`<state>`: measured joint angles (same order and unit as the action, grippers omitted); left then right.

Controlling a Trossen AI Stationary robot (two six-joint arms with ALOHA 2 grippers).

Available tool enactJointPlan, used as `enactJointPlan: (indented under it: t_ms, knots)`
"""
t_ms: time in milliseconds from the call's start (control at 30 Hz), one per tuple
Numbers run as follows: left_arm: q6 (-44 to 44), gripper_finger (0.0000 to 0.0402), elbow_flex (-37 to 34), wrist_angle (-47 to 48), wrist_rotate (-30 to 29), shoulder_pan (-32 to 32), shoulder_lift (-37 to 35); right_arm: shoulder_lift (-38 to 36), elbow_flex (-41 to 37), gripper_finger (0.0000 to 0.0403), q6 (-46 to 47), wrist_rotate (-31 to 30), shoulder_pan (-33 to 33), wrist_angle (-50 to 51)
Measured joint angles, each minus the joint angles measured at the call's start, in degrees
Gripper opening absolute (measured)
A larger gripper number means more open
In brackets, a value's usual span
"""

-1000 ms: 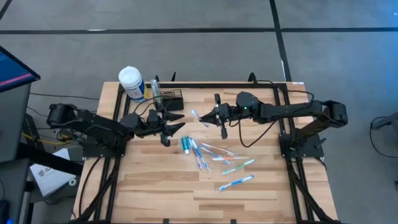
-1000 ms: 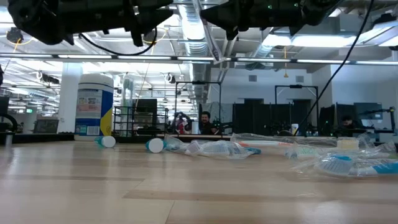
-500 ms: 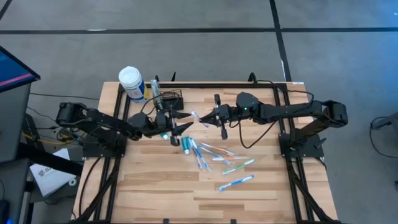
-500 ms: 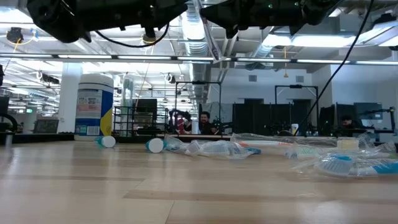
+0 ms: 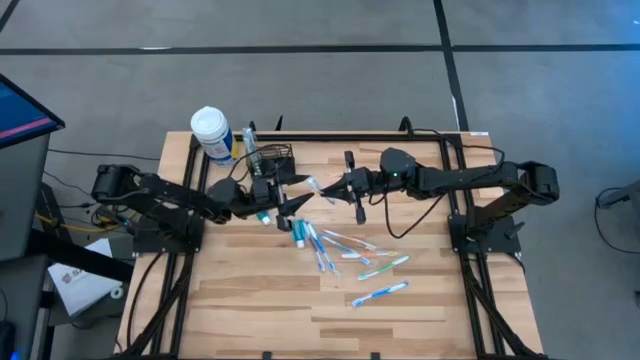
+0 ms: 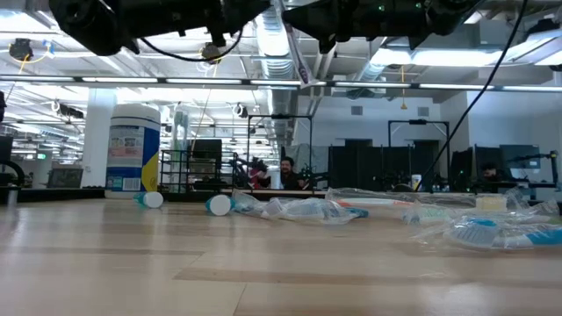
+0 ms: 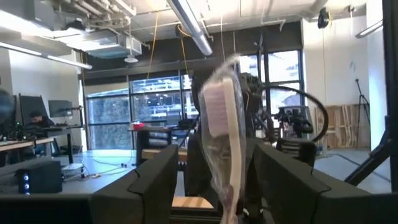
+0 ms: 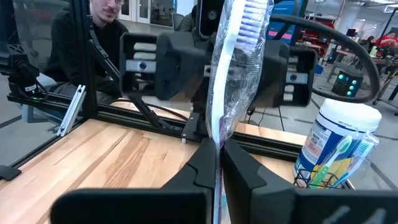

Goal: Pick & Place toothbrushing station
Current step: Put the top purple toothbrush into the black wire organizer

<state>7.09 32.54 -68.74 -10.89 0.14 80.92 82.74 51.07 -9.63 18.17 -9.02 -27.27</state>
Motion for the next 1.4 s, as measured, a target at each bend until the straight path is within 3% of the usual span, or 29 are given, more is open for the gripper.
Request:
enactJointPlan:
  t_ms: [200,633,833,1133,1400]
  knots:
    - [0.0,0.0206,3.9,0.5,0.2,0.0,5.5,0.0,0.0,0.0006,0.0,0.0,0.0,0.0]
    - [-0.1,0.0197,5.0,0.6,0.1,-0.1,4.6,0.0,0.0,0.0006,0.2,0.0,0.0,0.2]
    - [-2.8,0.0150,4.9,1.1,0.1,-0.1,4.6,0.0,0.0,0.0006,0.2,0.0,0.0,0.2]
    - [-3.1,0.0017,4.9,1.3,2.7,-0.1,4.6,0.0,0.0,0.0037,0.2,0.0,0.0,0.2]
    - [-4.4,0.0011,4.9,2.0,3.7,0.1,4.5,0.0,0.0,0.0071,0.7,0.0,-0.5,0.2]
